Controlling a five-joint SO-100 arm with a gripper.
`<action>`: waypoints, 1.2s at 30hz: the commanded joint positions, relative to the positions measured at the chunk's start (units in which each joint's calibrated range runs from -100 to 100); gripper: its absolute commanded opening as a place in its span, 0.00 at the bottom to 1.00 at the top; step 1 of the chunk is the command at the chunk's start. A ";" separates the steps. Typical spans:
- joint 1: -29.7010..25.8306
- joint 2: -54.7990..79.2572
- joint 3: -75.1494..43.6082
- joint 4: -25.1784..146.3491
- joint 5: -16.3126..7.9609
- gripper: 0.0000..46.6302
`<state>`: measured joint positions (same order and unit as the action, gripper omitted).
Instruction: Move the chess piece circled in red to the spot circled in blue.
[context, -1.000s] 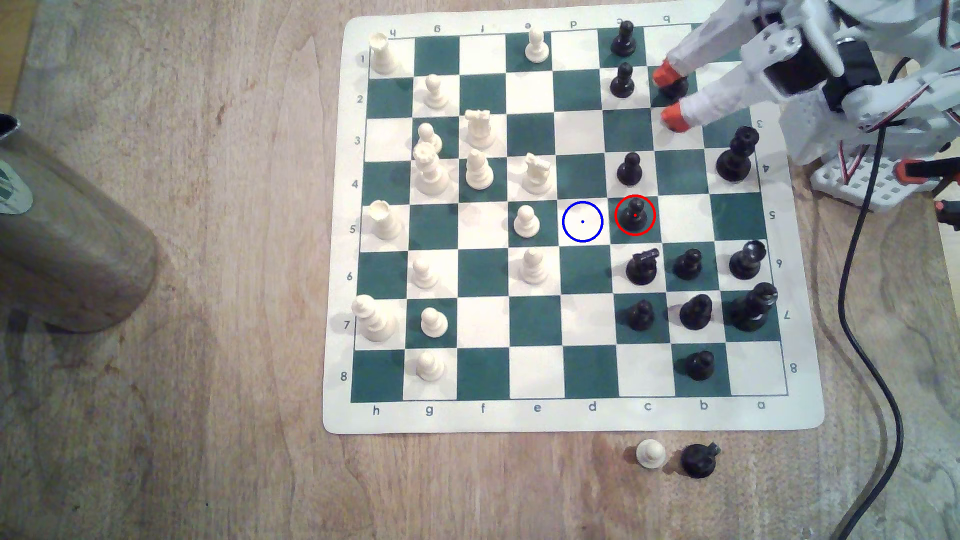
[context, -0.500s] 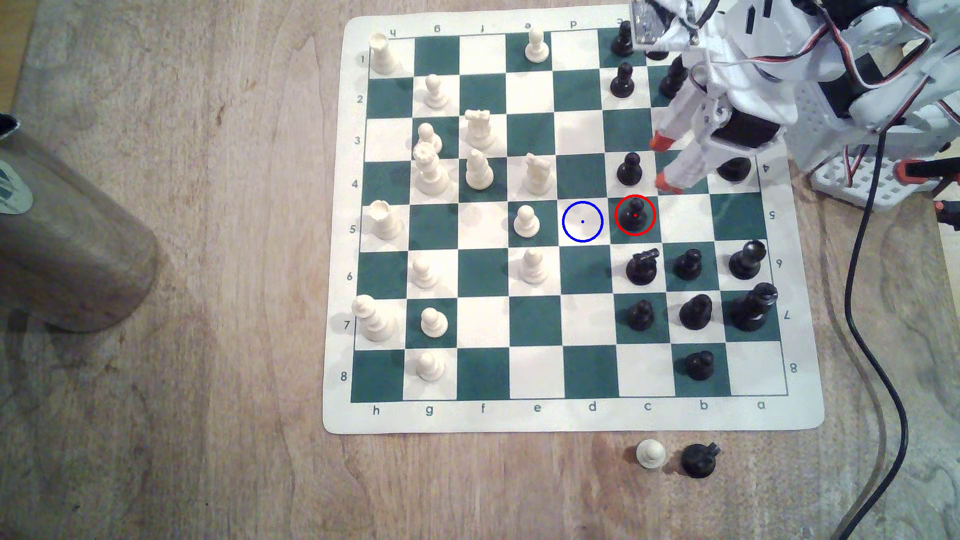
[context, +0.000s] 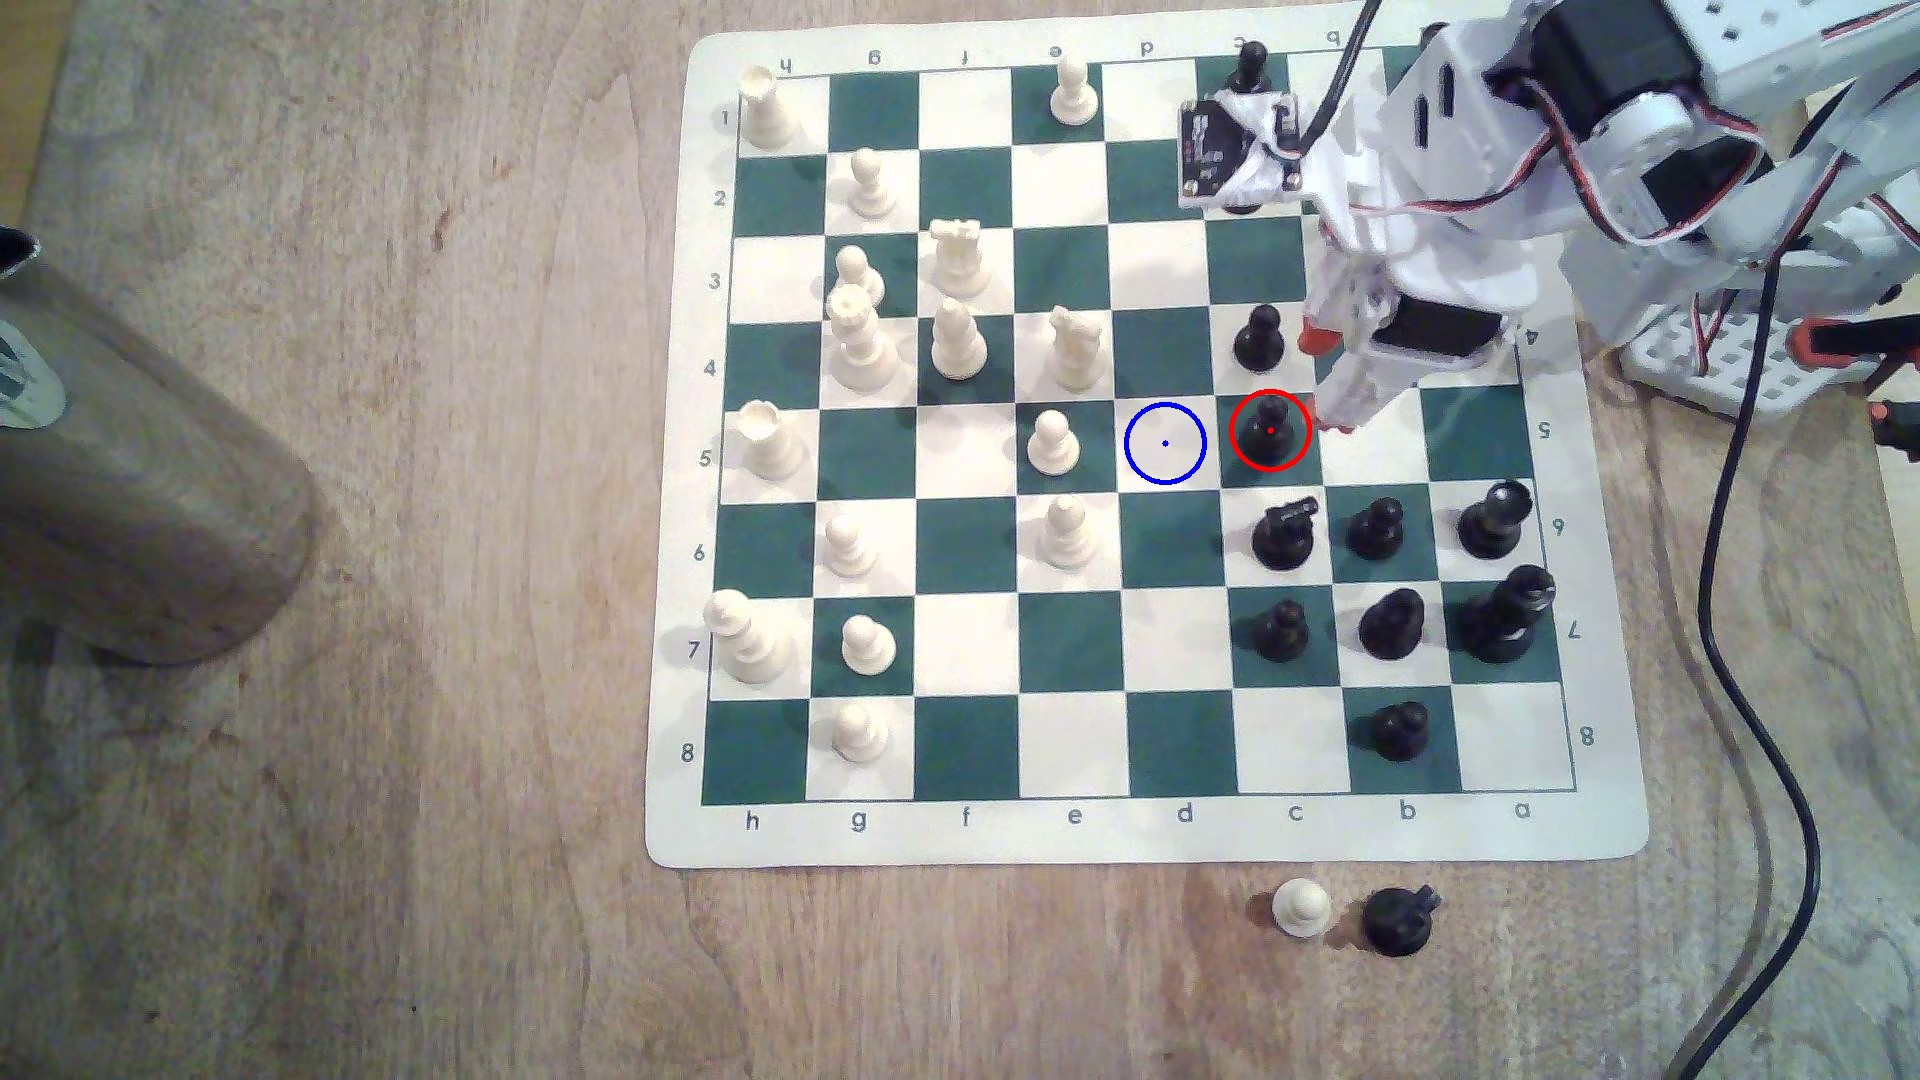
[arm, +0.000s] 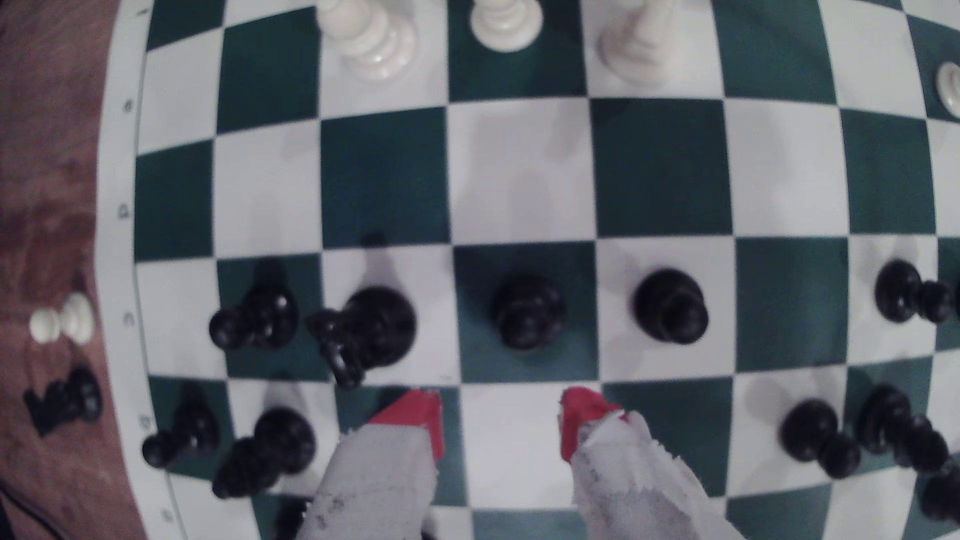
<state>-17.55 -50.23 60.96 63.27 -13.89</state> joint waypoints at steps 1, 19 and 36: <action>-1.18 2.61 -5.84 -1.51 -0.78 0.26; -1.34 12.11 -7.01 -6.51 -2.25 0.28; 0.30 17.89 -8.10 -10.52 -1.71 0.28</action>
<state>-16.89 -32.97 58.16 53.71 -15.75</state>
